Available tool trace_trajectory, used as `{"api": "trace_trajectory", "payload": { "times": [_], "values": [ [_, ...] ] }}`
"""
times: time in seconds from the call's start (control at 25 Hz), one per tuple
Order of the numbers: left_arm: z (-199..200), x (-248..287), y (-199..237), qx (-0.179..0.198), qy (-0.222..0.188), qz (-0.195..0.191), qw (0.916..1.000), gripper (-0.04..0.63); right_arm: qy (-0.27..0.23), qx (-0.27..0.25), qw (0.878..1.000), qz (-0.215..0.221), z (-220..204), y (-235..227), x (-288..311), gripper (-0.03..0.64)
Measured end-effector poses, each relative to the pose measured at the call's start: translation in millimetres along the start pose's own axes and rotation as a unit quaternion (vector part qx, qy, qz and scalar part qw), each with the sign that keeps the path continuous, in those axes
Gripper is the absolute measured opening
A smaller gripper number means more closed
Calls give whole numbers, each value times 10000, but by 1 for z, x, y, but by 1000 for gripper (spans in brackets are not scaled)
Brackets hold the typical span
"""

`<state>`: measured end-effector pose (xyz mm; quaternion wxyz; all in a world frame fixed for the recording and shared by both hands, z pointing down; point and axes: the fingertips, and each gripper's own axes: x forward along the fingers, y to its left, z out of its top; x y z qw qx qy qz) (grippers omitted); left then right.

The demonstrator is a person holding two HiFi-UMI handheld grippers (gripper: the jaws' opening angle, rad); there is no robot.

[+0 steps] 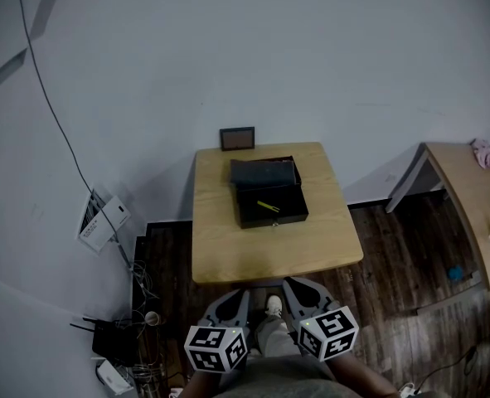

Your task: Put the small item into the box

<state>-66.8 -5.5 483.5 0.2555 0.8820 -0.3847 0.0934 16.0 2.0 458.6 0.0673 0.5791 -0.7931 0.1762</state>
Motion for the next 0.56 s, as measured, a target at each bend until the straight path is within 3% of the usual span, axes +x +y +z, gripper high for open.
{"api": "trace_trajectory", "payload": {
  "times": [0.56],
  "values": [
    [2, 7, 3, -107, -33, 48, 9999, 3, -80, 6, 10000, 42, 5, -4, 0, 0]
  ]
}}
